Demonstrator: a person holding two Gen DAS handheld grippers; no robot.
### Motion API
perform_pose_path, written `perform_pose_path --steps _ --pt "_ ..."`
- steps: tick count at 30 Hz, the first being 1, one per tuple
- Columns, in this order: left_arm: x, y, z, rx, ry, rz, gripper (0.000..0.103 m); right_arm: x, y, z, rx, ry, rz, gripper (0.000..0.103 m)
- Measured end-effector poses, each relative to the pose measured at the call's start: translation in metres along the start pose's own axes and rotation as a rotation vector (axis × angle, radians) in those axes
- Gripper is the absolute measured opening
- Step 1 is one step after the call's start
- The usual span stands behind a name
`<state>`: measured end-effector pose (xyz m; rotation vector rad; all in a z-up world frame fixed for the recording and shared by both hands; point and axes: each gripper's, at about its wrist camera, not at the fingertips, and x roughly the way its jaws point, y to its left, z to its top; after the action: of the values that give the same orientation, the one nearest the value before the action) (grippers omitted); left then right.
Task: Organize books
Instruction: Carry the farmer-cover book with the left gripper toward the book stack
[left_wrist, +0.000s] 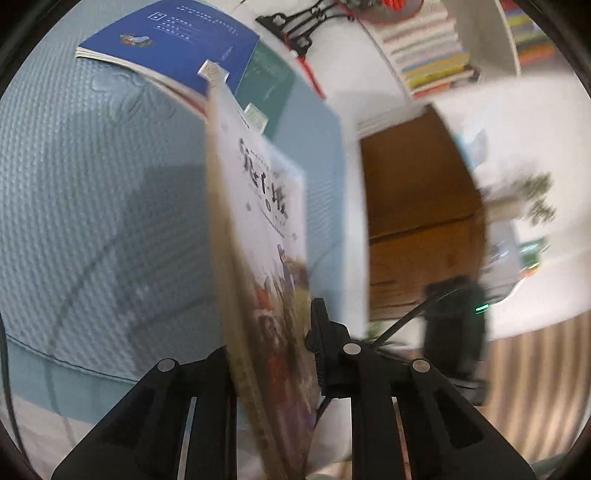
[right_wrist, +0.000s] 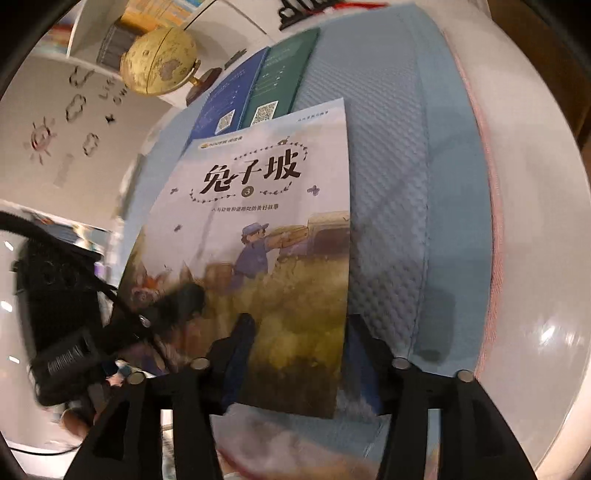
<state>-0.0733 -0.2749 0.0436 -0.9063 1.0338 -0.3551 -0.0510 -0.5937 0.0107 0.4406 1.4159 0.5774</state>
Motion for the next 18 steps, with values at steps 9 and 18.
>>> perform_pose_path --steps 9,18 --pt "-0.007 0.004 0.003 -0.072 0.014 -0.028 0.015 0.021 -0.025 0.006 0.211 0.007 0.374 0.042" --pt "-0.005 -0.018 -0.006 0.097 -0.011 0.381 0.031 0.006 0.04 0.002 -0.122 -0.087 0.066 0.023"
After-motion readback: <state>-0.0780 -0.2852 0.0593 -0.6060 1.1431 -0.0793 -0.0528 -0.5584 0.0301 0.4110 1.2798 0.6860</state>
